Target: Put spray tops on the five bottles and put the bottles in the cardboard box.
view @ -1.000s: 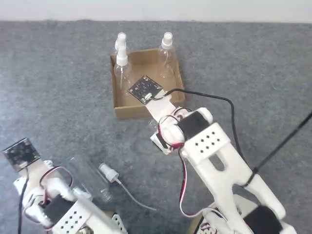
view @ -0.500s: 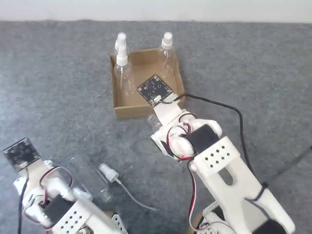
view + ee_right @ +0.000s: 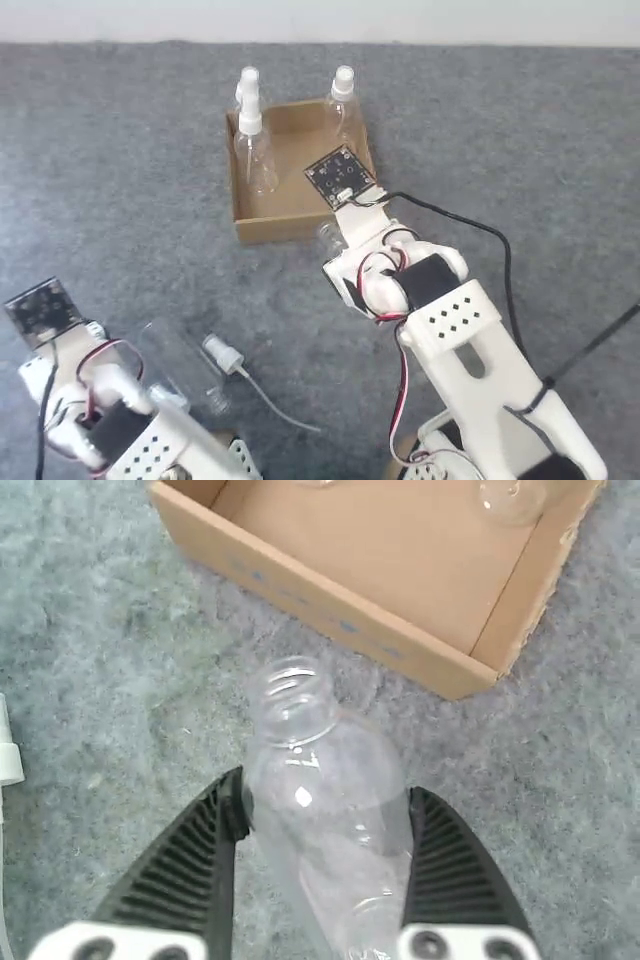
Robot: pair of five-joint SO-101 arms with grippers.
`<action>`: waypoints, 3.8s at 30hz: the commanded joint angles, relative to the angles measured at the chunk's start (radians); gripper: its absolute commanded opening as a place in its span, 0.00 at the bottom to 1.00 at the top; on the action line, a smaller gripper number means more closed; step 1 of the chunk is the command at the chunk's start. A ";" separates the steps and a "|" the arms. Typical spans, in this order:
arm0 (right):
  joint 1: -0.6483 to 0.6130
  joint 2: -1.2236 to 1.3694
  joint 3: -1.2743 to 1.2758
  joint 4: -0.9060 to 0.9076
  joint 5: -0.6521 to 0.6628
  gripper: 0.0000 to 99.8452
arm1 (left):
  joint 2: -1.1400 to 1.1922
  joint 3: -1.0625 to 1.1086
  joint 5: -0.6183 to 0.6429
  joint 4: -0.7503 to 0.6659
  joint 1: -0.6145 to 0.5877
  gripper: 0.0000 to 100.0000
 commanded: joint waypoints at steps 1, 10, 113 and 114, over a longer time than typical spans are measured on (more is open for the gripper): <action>0.038 -0.056 -0.012 -0.022 -0.012 0.08 | -0.015 -0.160 -0.069 0.118 0.048 0.13; 0.062 -0.056 -0.014 -0.025 -0.012 0.08 | -0.012 -0.286 -0.196 0.313 0.176 0.13; 0.338 -0.056 -0.018 -0.116 -0.097 0.08 | 1.525 -1.021 0.506 0.310 1.270 0.13; 0.338 -0.056 -0.018 -0.116 -0.097 0.08 | 1.525 -1.021 0.522 0.310 1.275 0.13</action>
